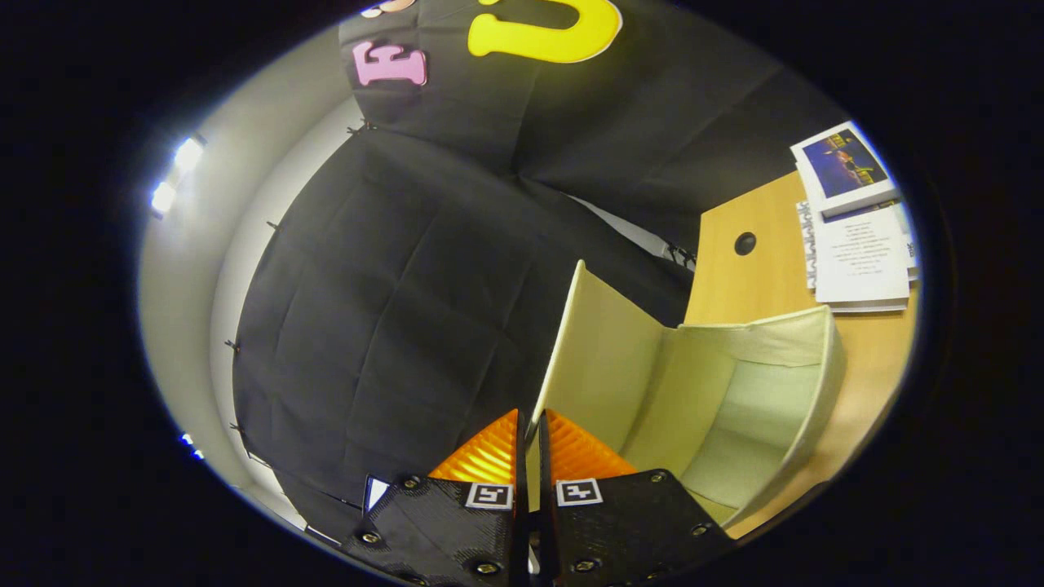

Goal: Open the storage box then place both shoes into the box .Put the left shoe in first, then the right shoe, with the right side of both shoes facing outward in a uniform manner.

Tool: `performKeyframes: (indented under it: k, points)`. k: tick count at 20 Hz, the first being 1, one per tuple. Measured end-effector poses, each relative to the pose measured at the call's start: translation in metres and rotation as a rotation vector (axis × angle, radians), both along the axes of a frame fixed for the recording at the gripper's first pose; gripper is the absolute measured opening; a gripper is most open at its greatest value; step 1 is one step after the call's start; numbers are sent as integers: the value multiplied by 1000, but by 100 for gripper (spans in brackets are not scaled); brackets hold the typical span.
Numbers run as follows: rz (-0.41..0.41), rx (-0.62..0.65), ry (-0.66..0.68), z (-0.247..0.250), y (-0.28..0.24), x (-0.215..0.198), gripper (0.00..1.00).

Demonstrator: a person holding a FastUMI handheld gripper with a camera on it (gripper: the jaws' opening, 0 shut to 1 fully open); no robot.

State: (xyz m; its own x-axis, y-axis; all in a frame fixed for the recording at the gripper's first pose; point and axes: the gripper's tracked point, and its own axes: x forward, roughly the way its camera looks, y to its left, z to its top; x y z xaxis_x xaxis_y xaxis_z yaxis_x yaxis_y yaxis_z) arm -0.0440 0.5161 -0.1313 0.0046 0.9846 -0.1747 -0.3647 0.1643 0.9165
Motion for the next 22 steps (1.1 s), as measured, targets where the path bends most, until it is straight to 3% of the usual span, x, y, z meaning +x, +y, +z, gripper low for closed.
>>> performKeyframes:
  k: [6, 13, 14, 15, 16, 18, 22]
  points:
    - [72, -40, -39, 3, 67, -25, 5]
    - [90, -98, -33, -20, 136, -36, 6]
    - [86, -96, -44, -14, 128, -33, 13]
    - [87, -99, -59, -14, 131, -35, 32]
    - [90, -97, -83, -11, 130, -36, 45]
    - [96, -120, -149, -11, 123, -36, 99]
    - [87, -135, -214, 4, 94, -35, 96]
